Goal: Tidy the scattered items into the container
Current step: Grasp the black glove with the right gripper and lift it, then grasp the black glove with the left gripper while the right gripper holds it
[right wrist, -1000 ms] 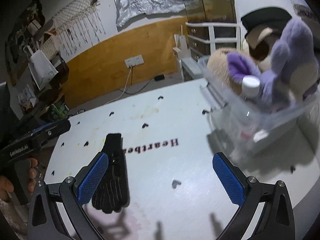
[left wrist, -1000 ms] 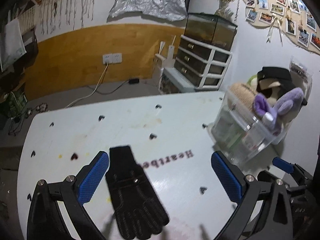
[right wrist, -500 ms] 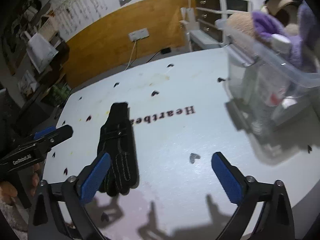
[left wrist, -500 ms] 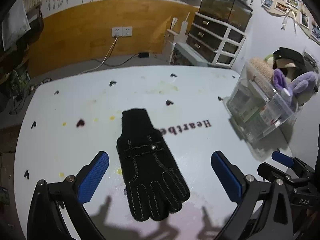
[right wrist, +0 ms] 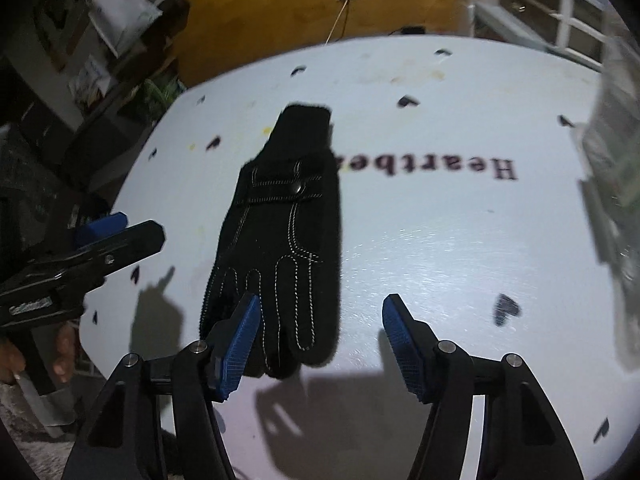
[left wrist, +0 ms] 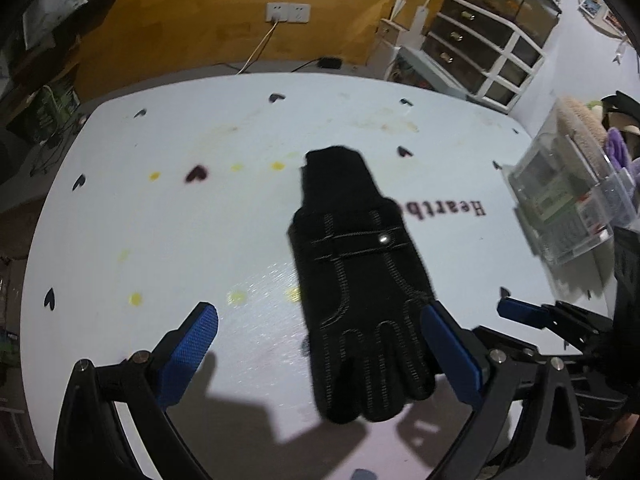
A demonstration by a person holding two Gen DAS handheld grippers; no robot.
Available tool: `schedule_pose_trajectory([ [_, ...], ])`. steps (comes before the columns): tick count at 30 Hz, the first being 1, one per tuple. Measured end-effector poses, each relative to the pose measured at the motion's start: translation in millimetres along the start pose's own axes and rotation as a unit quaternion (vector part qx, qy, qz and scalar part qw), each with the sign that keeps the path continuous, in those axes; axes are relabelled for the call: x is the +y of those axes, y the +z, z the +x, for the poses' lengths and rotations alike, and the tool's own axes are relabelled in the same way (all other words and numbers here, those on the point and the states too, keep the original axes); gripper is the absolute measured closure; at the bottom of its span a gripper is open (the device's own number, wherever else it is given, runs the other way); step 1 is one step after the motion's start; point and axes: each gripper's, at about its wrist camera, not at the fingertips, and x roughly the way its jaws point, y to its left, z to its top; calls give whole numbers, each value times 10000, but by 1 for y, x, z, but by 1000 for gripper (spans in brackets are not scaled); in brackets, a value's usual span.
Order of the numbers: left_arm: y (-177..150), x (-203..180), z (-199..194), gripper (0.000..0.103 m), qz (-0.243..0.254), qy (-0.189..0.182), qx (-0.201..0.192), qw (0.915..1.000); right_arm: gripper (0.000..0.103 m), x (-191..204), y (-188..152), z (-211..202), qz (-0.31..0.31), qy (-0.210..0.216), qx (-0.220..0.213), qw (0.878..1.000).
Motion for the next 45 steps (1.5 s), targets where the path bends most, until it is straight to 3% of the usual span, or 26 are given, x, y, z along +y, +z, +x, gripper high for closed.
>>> schedule_pose_trajectory([
  [2,-1,4,2,2,-37,11,29,10000,42,1,2,14,-37,28,184,9998],
  [5,-2,10,5,2,-103,6,61,9999,60,2,1,34,-47,93,504,9987],
  [7,-2,13,7,2,-137,-12,75,9999,65,2,-1,44,-39,144,687,9975],
  [12,-1,15,11,2,-183,-67,79,9998,81,0,-3,33,-203,62,649,9977],
  [20,8,8,20,2,-198,-428,157,9988,83,-34,3,-2,-829,-897,592,9907],
  [24,19,-2,37,3,-300,-985,375,9940,83,-58,11,-11,-1081,-1200,659,9847],
  [29,41,-22,73,22,-291,-1493,744,9856,83,-72,17,-9,-1728,-1591,764,9690],
  [32,53,-34,97,24,-290,-1665,959,9809,83,-68,14,3,-2379,-1958,820,9478],
  [35,62,-42,119,40,-331,-1722,1226,9768,83,-66,12,13,-2830,-2181,846,9301],
  [38,67,-46,134,40,-421,-1782,1379,9734,83,-66,10,19,-3212,-2358,858,9132],
  [44,75,-55,140,40,-306,-1728,1352,9752,83,-75,21,33,-3422,-2454,797,9035],
  [45,75,-57,140,50,-278,-1735,1347,9752,83,-76,23,34,-3411,-2456,780,9040],
])
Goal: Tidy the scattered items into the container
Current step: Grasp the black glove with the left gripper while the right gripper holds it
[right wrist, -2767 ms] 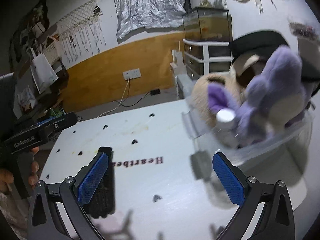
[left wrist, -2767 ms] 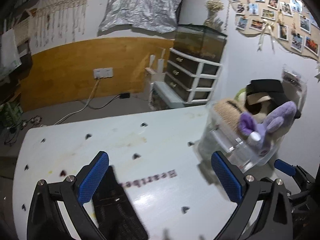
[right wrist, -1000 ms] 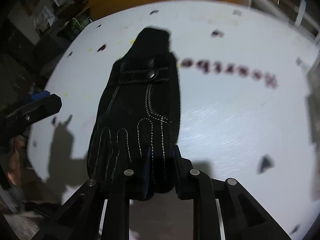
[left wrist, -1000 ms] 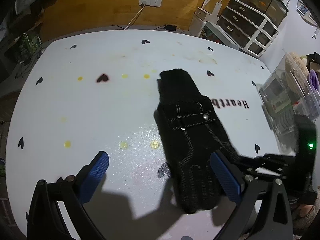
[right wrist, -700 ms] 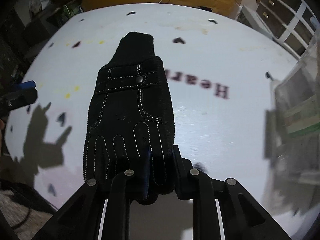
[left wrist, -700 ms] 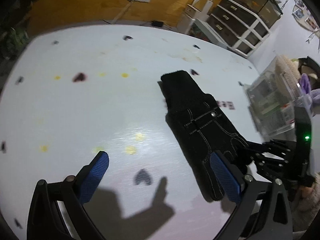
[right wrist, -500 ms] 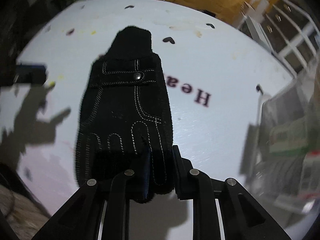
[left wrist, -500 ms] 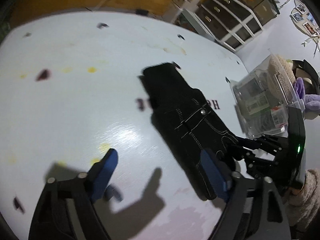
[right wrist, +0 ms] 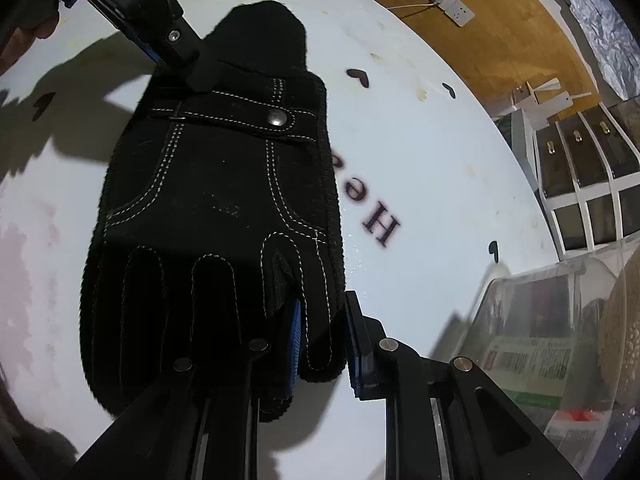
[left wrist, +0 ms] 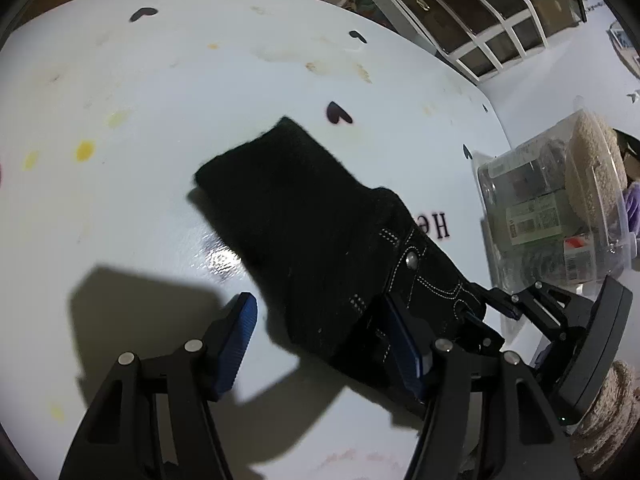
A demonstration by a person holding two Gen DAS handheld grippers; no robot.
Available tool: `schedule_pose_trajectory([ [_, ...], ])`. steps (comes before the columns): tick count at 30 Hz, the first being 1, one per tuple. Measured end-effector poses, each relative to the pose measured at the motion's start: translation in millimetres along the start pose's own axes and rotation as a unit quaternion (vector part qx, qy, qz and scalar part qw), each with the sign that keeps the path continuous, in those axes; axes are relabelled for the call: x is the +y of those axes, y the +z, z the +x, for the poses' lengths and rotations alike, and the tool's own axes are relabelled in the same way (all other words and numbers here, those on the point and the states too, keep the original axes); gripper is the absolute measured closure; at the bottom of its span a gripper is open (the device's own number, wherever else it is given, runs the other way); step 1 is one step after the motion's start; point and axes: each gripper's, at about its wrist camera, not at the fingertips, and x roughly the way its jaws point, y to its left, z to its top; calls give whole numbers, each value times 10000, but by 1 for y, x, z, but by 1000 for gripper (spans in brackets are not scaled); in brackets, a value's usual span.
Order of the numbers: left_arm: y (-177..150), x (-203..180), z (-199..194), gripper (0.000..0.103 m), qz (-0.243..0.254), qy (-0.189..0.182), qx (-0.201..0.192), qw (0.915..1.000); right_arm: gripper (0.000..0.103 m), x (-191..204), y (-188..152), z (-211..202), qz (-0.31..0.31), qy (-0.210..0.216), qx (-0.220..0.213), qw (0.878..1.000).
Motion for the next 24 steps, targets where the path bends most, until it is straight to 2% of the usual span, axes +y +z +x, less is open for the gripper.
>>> schedule_pose_trajectory([
  [1,0,0,3,58,-21,-106,63,9999,83,-1,1,1,42,9,-14,10000],
  [4,-1,1,4,60,-158,-204,31,9997,82,-10,1,3,492,210,-70,9985],
  [6,-1,4,3,63,-211,-210,13,9996,79,-25,-4,2,1147,595,-118,9915],
  [7,-1,5,3,64,-239,-210,3,9995,77,-33,-8,0,1517,810,-143,9850],
  [8,-1,6,2,70,-267,-210,-6,9994,70,-42,-13,-2,1900,994,-187,9766],
  [9,0,6,2,70,-267,-209,0,9994,57,-51,-20,-4,2326,1114,-266,9658],
  [11,1,6,3,70,-252,-204,21,9995,44,-66,-36,-7,3059,1414,-380,9407],
  [13,2,6,3,71,-227,-238,43,9995,44,-77,-50,-6,3639,1739,-450,9140],
  [15,4,3,5,72,-172,-225,52,9996,44,-81,-58,0,3896,1910,-450,8998],
  [17,7,2,7,72,-134,-216,77,9996,44,-82,-59,6,3889,1848,-422,9016],
  [18,8,2,8,72,-117,-213,90,9997,44,-83,-59,10,3909,1948,-411,8986],
  [21,9,1,10,72,-30,-164,99,9998,44,-80,-54,21,3952,2545,-389,8818],
  [22,10,0,10,72,0,-146,101,9998,45,-74,-52,20,3911,2626,-386,8812],
  [23,10,0,10,72,12,-145,104,9998,49,-69,-50,17,3872,2659,-416,8818],
  [24,10,0,9,73,18,-148,108,9998,64,-65,-49,12,3834,2624,-493,8841],
])
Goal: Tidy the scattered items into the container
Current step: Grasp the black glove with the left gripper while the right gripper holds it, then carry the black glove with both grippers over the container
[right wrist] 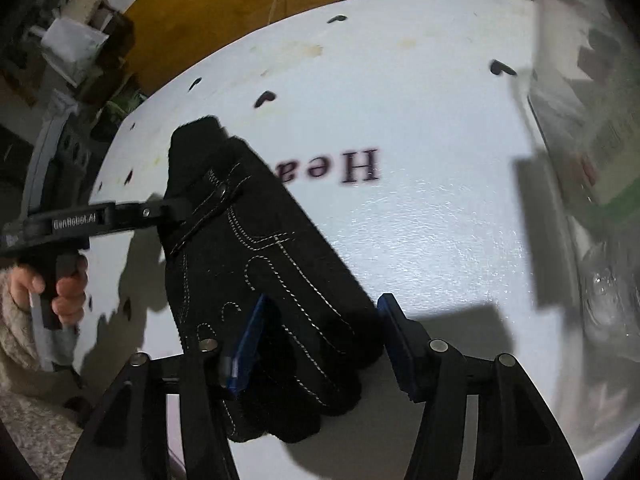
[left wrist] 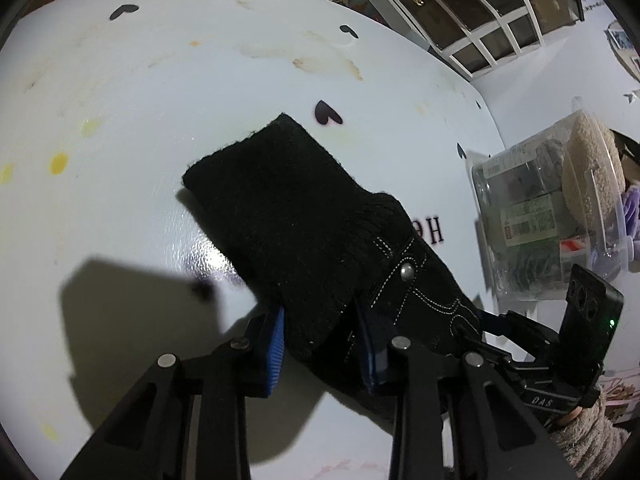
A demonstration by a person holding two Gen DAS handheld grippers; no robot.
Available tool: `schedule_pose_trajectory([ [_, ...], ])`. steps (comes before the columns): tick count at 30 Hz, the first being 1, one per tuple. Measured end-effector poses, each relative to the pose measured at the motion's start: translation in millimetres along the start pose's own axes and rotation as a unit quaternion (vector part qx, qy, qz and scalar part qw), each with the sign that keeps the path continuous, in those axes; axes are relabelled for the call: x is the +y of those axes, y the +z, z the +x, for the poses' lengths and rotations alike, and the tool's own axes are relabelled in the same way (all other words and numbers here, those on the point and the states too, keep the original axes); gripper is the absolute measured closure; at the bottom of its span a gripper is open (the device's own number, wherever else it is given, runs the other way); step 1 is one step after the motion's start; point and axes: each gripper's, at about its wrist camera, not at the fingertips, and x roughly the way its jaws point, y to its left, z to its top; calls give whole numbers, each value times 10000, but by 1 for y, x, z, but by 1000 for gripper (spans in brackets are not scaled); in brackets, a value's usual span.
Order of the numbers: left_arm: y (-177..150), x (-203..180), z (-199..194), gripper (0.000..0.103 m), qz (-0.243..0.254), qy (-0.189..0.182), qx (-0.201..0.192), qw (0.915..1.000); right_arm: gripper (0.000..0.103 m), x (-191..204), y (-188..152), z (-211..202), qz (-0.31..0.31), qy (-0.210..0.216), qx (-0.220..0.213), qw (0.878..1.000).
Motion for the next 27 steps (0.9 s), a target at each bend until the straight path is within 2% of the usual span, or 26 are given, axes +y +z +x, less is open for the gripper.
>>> schedule_pose_trajectory([
  [2,-1,-2,-2,75,62,15,-19,10000,79,10,-4,-5,1,-42,-88,10000],
  [6,-3,-14,-15,78,278,33,-179,9994,81,35,-13,-24,-53,-151,-324,9993],
  [11,-1,-34,-52,78,411,-269,-549,9973,81,56,-17,-73,46,-80,-869,9962],
  [14,4,-61,-84,78,678,-514,-829,9929,81,67,-17,-114,2,-158,-1293,9915],
  [19,20,-122,-132,78,1258,-990,-1312,9783,81,84,-18,-184,-87,-397,-2062,9777],
  [23,37,-177,-155,78,1724,-1368,-1592,9624,81,90,-20,-242,-123,-734,-2717,9595],
  [27,56,-236,-165,78,2175,-1730,-1737,9448,81,84,-18,-290,-208,-1248,-3227,9380],
])
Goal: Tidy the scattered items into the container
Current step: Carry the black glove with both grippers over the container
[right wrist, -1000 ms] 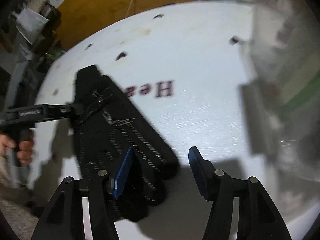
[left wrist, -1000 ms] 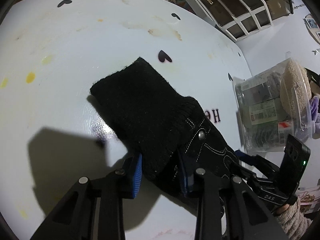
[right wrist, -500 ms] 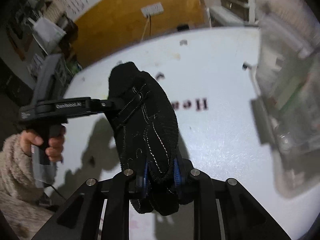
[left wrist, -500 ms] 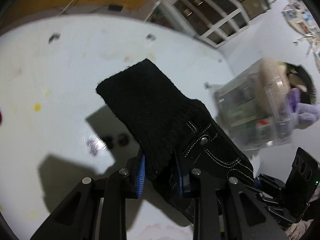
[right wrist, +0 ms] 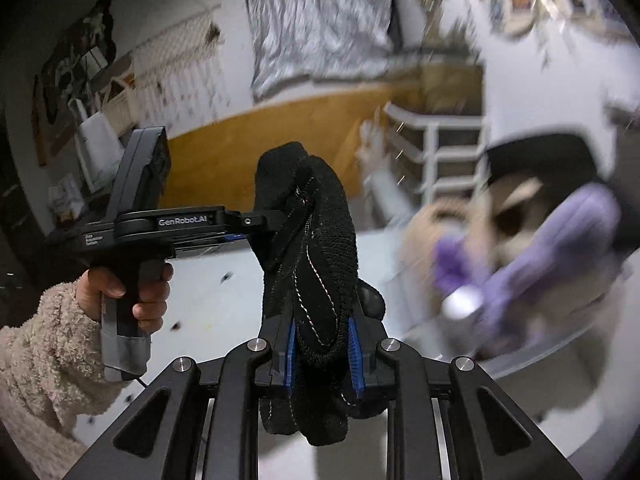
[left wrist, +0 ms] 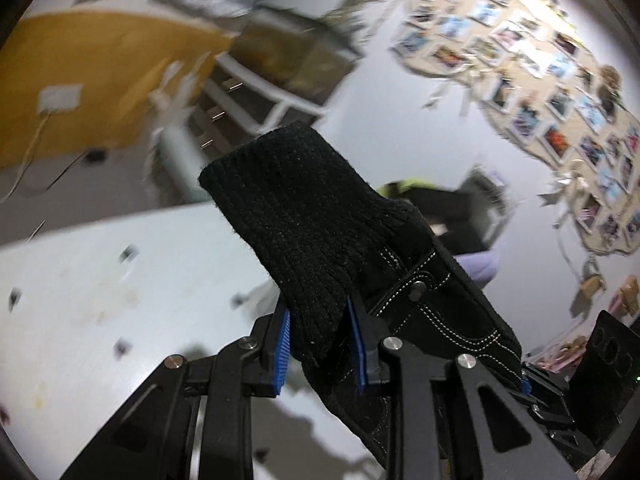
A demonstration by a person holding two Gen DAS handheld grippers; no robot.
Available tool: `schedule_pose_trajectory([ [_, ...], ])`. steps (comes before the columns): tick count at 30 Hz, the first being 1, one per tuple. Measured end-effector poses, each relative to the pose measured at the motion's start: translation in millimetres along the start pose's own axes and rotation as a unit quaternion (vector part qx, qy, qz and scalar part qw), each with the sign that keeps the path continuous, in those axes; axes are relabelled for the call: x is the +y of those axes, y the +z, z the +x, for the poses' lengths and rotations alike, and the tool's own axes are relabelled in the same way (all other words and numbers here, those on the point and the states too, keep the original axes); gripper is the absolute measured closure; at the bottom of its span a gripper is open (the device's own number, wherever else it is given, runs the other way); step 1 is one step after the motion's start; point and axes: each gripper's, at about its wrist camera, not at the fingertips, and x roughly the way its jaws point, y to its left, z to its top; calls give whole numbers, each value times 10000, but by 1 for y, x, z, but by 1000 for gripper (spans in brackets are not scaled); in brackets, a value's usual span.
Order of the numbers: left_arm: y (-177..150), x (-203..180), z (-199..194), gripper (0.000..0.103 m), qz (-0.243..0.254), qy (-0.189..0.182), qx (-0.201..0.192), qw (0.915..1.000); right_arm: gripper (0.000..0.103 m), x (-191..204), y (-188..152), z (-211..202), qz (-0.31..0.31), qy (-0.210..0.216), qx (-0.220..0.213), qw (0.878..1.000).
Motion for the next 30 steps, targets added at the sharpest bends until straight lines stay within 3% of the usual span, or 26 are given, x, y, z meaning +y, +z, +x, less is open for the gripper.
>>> schedule_pose_trajectory([
  [5,31,-35,42,78,354,-165,39,9992,81,-29,16,-3,-137,-725,-397,9965],
  [11,42,-36,99,78,381,88,389,9985,81,-54,12,32,-393,-1250,-388,9906],
  [16,38,-26,138,78,379,397,701,9960,81,-70,2,59,-800,-1542,31,9848],
  [24,42,-37,169,74,749,581,921,9912,81,-97,-7,80,-700,-1999,666,9750],
  [30,42,-37,186,67,804,782,1093,9877,81,-99,-12,88,-1036,-2351,820,9629],
])
